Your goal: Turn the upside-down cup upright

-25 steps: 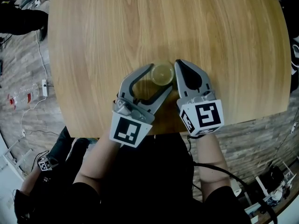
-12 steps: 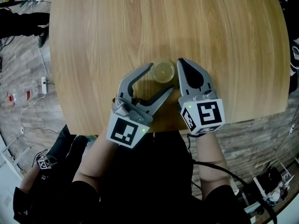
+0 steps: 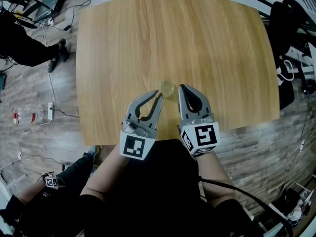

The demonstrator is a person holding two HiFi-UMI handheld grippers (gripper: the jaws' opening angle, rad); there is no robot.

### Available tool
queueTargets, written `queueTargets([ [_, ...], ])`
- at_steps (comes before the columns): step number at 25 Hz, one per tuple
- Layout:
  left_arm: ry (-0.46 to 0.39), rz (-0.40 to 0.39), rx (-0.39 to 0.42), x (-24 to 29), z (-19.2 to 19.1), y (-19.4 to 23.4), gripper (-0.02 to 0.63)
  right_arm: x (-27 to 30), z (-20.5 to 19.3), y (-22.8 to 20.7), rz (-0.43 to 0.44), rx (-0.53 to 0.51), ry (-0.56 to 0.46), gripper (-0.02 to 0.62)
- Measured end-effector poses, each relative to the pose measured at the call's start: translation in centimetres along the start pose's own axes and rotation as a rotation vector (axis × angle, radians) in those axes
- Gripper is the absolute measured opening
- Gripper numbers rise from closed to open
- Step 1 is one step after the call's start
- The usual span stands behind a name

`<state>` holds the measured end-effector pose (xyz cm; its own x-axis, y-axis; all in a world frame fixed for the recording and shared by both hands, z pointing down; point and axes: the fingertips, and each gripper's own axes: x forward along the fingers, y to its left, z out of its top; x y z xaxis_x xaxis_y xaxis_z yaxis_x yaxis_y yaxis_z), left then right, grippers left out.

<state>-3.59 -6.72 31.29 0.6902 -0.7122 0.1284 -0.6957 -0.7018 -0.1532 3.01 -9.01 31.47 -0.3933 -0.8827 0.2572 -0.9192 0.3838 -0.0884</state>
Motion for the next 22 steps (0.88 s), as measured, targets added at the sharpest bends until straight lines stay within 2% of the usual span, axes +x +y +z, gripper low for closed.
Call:
queueTargets([
  [2,-0.040,0.044,-0.034,-0.3,2.4,-0.3,0.017,-1.3,2.5,0.8,-0.003,-0.014,-0.034,0.014],
  [6,-0.100,0.130,-0.137,-1.4,7.0,-0.2,0.009,-3.8,6.5,2.3,-0.011,-0.053,-0.098,0.014],
  [11,-0.139,0.199,-0.183,-3.6,12.1,0.6,0.008,-6.7,10.6,5.0,0.011,-0.078,-0.199,0.014],
  [16,-0.152,0.206,-0.181,-5.3,15.3,-0.8,0.008,-9.4,13.8,5.7,0.008,-0.137,-0.248,0.014],
  [22,-0.163,0.246,-0.143,-5.7,17.4,-1.7,0.008,-11.8,15.8,4.8,0.010,-0.136,-0.298,0.014],
])
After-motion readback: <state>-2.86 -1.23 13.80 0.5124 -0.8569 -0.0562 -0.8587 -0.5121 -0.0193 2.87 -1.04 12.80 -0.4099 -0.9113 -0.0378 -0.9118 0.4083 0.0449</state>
